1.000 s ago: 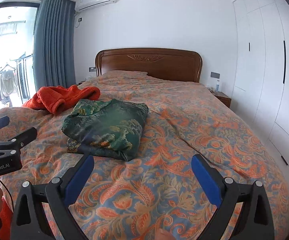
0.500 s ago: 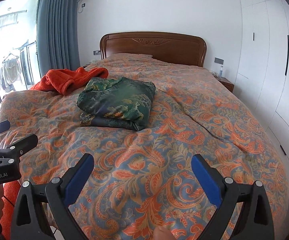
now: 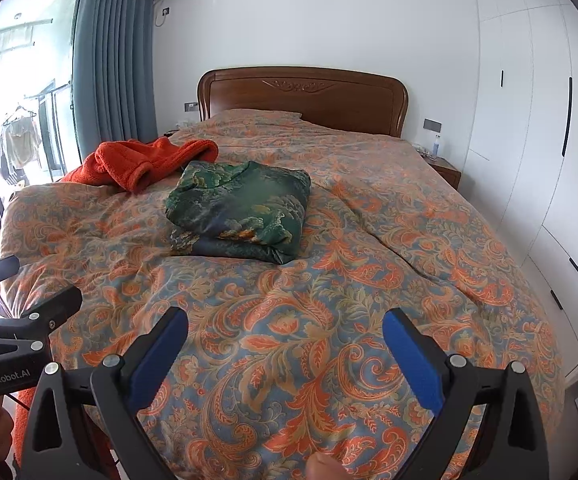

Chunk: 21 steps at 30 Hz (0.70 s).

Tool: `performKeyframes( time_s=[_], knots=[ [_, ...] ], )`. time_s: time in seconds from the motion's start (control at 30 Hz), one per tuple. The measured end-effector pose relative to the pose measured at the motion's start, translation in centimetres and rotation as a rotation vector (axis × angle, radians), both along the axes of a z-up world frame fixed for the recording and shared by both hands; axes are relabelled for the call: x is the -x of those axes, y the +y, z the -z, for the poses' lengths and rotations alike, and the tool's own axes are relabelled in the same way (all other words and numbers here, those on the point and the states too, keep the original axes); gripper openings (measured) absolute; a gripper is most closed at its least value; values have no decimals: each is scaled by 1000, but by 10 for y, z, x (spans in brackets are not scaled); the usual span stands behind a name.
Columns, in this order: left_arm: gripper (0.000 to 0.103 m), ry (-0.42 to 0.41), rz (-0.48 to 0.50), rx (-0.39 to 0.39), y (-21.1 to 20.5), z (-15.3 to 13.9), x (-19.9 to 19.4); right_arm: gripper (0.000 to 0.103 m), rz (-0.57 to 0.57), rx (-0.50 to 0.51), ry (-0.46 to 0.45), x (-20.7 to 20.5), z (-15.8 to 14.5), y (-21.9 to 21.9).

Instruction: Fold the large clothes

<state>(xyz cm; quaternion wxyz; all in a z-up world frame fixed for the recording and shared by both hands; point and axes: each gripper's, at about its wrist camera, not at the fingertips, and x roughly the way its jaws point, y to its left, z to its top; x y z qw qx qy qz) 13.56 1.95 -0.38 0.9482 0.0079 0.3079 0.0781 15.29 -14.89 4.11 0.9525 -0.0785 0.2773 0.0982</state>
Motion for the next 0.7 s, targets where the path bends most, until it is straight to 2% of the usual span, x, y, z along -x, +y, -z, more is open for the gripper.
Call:
performKeyframes(
  time_s=[0.57,0.7],
  knots=[
    [103,20,-20,40,2,6,-4,100,0,28,11,0,8,3],
    [102,-1,-30,16,1,4,-3,100,-2,26,11,-2,8,5]
  ],
)
